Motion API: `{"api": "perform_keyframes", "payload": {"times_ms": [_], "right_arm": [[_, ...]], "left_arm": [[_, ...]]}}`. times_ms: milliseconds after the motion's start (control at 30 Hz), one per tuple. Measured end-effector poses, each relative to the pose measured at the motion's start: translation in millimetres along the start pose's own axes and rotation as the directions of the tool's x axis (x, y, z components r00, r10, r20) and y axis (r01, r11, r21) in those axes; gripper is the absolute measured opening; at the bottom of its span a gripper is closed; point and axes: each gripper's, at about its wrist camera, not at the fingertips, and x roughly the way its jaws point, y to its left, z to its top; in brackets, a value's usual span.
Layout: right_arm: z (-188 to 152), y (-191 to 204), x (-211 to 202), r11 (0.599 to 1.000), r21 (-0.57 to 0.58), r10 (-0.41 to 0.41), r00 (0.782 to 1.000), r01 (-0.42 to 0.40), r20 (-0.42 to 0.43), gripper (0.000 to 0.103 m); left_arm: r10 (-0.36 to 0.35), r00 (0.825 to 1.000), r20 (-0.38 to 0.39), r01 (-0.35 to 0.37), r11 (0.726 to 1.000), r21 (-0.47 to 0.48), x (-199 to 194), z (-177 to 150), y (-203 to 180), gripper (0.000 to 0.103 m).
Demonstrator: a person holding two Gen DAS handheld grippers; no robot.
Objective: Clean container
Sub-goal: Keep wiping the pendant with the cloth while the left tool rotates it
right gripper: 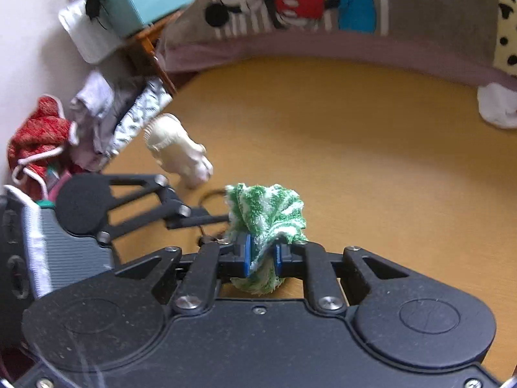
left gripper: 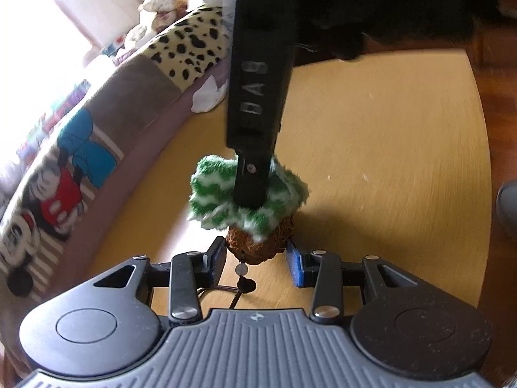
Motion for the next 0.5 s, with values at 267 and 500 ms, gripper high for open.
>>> {"api": "perform_keyframes", "payload": {"times_ms": [267,500], "right_arm": [[6,-7,-10,0.998,0.045,0.053,0.999,-0.053,-0.002,0.013],[7,-1,-4,0.998,-0.034,-0.047,0.997,0.045,-0.065,0.013]], "left_arm": [[0.081,0.996,0.033,-0.087,0.969,0.233,-3,-5,-27,0.038],[0.132,0.989,0.064,-0.147,0.908,0.392,-7,-11,-48,0.038]]}}
